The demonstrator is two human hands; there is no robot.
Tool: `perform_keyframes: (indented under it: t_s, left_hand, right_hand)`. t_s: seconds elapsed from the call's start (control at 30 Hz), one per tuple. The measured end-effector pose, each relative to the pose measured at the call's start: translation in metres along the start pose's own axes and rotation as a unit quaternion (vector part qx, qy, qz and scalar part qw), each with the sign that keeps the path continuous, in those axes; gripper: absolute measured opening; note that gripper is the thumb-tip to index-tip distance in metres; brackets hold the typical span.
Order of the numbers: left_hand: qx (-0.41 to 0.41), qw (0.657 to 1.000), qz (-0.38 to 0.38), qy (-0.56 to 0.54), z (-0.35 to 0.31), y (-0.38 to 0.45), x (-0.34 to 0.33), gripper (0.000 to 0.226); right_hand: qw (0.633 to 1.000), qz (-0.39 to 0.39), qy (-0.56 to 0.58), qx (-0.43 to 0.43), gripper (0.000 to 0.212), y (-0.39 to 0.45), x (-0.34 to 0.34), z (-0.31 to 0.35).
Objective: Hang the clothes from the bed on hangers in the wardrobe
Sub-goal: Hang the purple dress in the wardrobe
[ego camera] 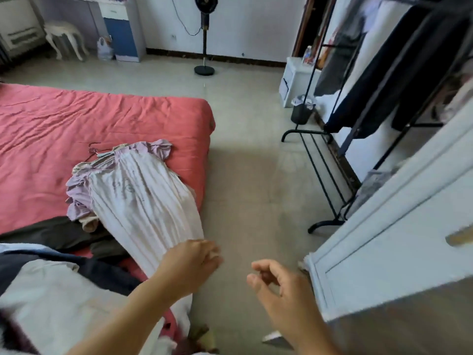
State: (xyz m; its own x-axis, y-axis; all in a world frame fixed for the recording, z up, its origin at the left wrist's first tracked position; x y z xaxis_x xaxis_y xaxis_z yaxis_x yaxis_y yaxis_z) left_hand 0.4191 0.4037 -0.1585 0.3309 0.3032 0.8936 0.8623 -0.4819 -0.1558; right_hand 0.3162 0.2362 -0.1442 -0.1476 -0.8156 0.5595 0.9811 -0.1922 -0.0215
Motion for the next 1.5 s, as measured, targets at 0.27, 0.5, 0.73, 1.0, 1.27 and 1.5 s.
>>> perform_keyframes:
  t_s: [0.27,0.5,0.73,1.0,1.27,1.5]
  left_hand:
    - [-0.148,0.988,0.029,-0.024,-0.107,-0.092,-0.052,0.032]
    - [-0.287,0.957,0.038,0.001,-0.217,-0.122,-0.061,0.030]
    - [-0.446,0.893,0.057,-0.013,-0.355,-0.125,-0.073,0.027]
    - [-0.655,0.737,-0.027,-0.163,-0.571,-0.127,-0.045,0.060]
    - [-0.771,0.569,-0.190,-0.214,-0.722,-0.147,0.038,0.032]
    - [-0.814,0.482,-0.277,-0.167,-0.830,-0.166,0.114,0.038]
  right_hand:
    - [0.983,-0.172,0.016,-0.069,0.010,-0.168,0.062,-0.041]
    - [0.939,-0.324,-0.006,-0.115,0.020,-0.269,0.152,-0.054]
    - [0.873,-0.469,-0.056,-0.122,0.014,-0.342,0.249,-0.050]
    - [0.717,-0.659,-0.221,-0.056,0.033,-0.393,0.400,-0.009]
    - [0.591,-0.722,-0.358,-0.046,0.029,-0.424,0.530,0.049]
    - [0.589,-0.724,-0.358,-0.006,0.016,-0.420,0.656,0.095]
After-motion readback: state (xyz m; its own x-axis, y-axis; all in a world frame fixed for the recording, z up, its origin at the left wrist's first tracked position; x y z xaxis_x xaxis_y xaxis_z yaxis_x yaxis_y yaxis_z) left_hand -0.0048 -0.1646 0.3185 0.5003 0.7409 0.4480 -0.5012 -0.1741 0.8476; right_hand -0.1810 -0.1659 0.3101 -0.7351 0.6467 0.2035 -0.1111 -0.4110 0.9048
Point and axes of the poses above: each hand's wrist, its own y-axis towards the middle knuckle, its own x-axis out of the back of the hand, z = x × y, the point moved 1 cm from there along y, towards the middle knuckle, and after that the axes turned 1 degree about -y, right-handed, at the moved point
